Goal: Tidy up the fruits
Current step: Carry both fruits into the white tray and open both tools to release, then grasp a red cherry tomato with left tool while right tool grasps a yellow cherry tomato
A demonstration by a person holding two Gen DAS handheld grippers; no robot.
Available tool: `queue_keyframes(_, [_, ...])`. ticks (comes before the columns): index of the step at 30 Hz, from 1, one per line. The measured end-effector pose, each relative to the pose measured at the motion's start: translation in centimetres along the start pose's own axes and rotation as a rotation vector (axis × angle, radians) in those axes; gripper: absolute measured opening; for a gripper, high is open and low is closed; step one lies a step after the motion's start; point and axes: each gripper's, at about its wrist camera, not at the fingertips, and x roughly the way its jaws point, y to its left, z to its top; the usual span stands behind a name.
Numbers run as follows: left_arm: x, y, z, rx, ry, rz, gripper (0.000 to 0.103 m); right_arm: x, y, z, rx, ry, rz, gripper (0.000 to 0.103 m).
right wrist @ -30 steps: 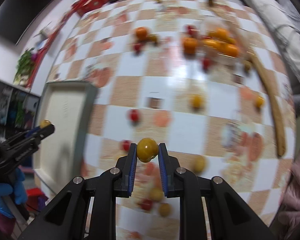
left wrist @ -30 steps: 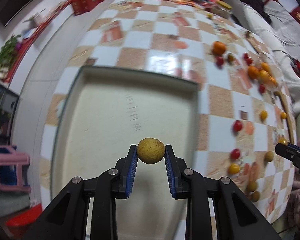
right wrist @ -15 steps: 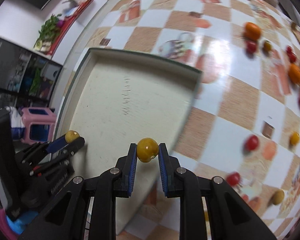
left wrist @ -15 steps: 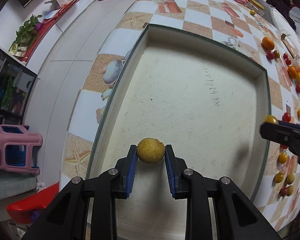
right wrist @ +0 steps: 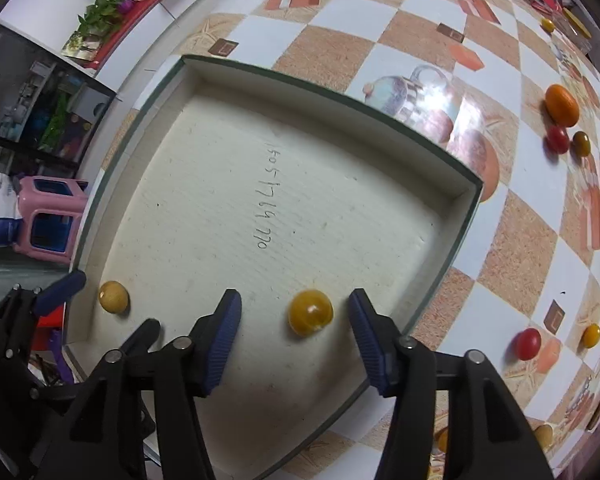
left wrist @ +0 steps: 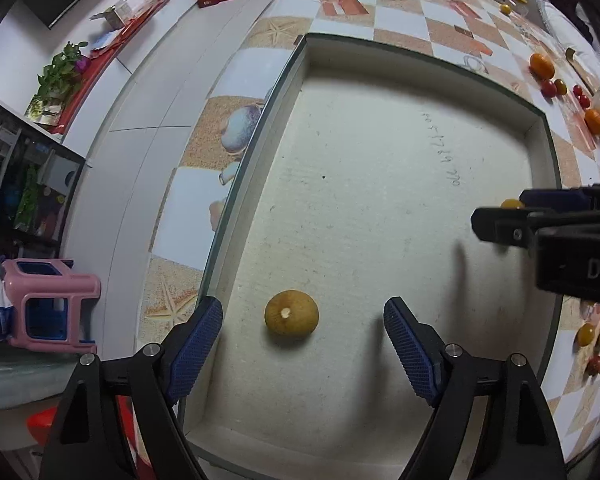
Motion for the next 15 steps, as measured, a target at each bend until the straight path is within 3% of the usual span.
queue_keyframes(4, [-0.4, -0.1, 0.0, 0.006, 0.003, 0.000, 0.084, -1.5, -0.4, 0.0, 0.018, -0.037, 0.035, 0.082])
queue_keyframes(15, [-3.2, -3.1, 1.3, 0.093, -0.036, -0.037, 0.084, -6.4, -7.0, -3.4, 0.174, -0.114, -0.001, 0.087])
